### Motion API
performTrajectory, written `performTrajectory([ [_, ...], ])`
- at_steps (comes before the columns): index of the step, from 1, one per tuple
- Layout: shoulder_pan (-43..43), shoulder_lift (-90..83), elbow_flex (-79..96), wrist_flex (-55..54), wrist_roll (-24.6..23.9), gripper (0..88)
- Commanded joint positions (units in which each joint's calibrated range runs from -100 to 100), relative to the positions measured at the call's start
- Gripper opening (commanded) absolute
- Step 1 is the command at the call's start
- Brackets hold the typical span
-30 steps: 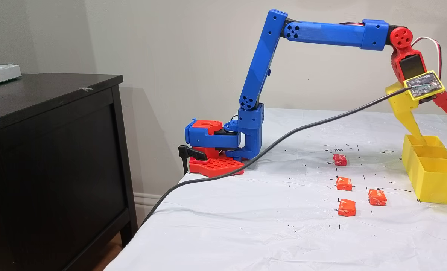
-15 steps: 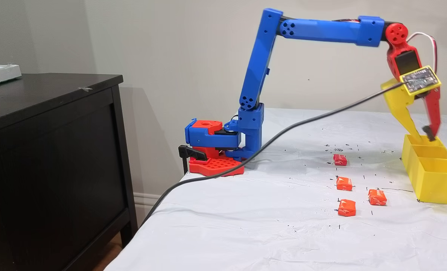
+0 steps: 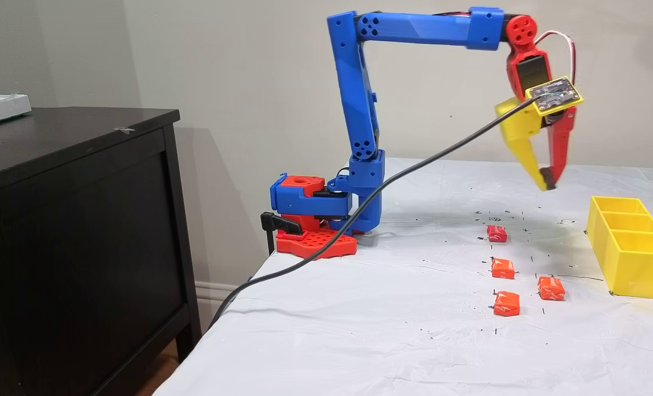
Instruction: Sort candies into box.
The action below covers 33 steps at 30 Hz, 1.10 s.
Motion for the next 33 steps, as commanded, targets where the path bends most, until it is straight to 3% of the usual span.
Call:
performTrajectory([
  [1, -0.8, -4.8, 3.3, 1.7, 1.2, 19.4],
  [5, -0.9, -4.1, 5.1, 3.0, 1.1, 25.9],
  [19, -2.8, -0.4, 13.0, -0.1, 1.4, 32.1],
  [33, -5.7, 5.8, 14.5, -7.1, 0.4, 32.0],
])
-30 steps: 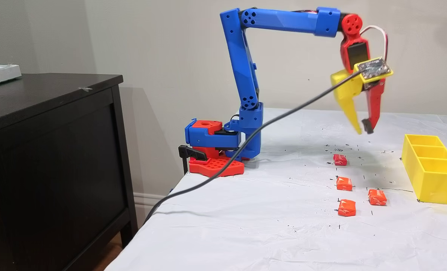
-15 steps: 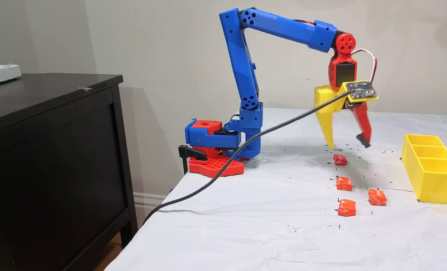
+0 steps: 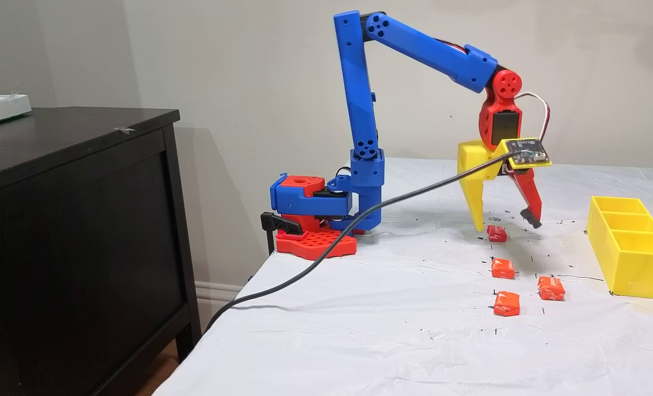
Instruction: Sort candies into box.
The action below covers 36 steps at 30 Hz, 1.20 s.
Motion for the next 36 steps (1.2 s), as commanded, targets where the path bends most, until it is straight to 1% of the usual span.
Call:
performTrajectory([
  [1, -0.9, 1.1, -0.3, -2.5, -0.5, 31.8],
  [9, -1.5, 8.2, -2.0, -5.4, -0.5, 29.0],
  [11, -1.3, 9.4, -2.6, -5.4, -0.4, 26.9],
  [12, -1.1, 9.8, -2.9, -5.4, -0.4, 23.7],
  [13, -1.1, 9.9, -3.0, -5.4, -0.3, 17.3],
  [14, -1.0, 9.9, -3.0, -5.4, -0.4, 9.0],
  [17, -0.9, 7.9, -2.5, -4.7, -0.3, 6.5],
  [21, -1.1, 1.8, -0.6, -4.0, -0.1, 0.2],
  [25, -0.6, -3.2, -0.8, -2.0, 0.0, 0.2],
  [29, 0.7, -8.8, -1.6, -2.3, -0.1, 0.2],
  [33, 3.7, -13.5, -7.5, -0.8, -0.2, 0.2],
  [36, 5.5, -15.0, -9.4, -2.3, -0.2, 0.1],
])
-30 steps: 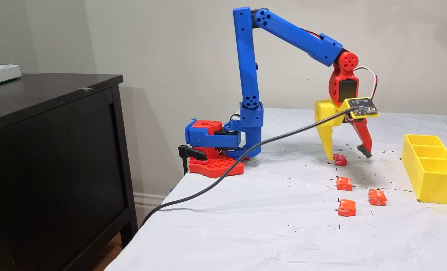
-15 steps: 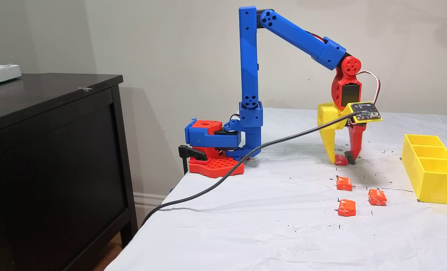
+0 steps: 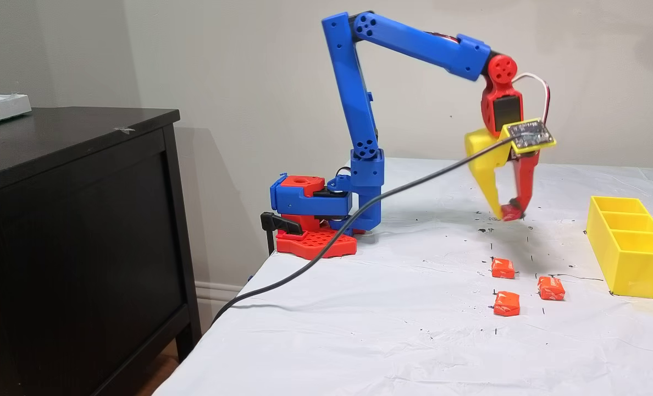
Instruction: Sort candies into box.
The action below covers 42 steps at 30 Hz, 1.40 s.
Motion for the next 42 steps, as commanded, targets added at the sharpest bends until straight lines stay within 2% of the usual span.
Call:
performTrajectory([
  [1, 2.7, -7.3, -7.9, -1.8, 0.3, 0.1],
  [9, 8.3, -8.4, -13.5, -6.1, 0.4, 0.1],
  [16, 12.5, -1.7, -19.0, -12.2, 0.1, 0.1],
  [30, 15.6, 13.4, -29.3, -13.0, 0.5, 0.1],
  [42, 14.6, 21.8, -34.8, -10.9, 0.2, 0.1],
])
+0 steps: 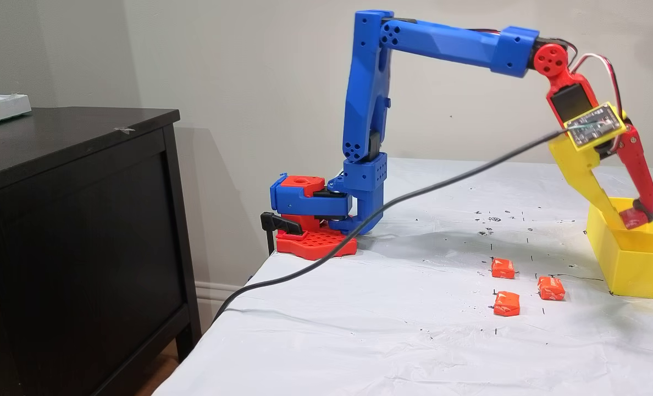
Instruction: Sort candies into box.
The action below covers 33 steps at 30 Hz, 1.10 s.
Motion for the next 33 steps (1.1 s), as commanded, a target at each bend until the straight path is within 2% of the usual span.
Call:
performTrajectory([
  [1, -0.9, -0.2, -7.3, 1.1, 0.2, 0.1],
  [2, -1.0, -0.1, -7.3, 1.1, 0.2, 0.2],
  [9, -1.6, -0.3, -6.4, 2.0, 0.7, 21.0],
  [14, -1.7, -0.2, -6.2, 2.1, 1.0, 28.5],
  [19, -1.7, -0.8, -6.2, 2.8, 1.3, 23.6],
  [20, -1.6, -1.1, -6.2, 2.9, 1.4, 20.3],
  [23, -1.2, -2.5, -6.3, 3.7, 1.5, 2.2],
  [24, -1.0, -3.0, -6.3, 3.9, 1.5, 0.2],
  [29, -0.4, -5.4, -6.1, 7.9, 2.1, 0.2],
  [33, 0.7, -7.5, -5.7, 16.1, 2.9, 0.2],
])
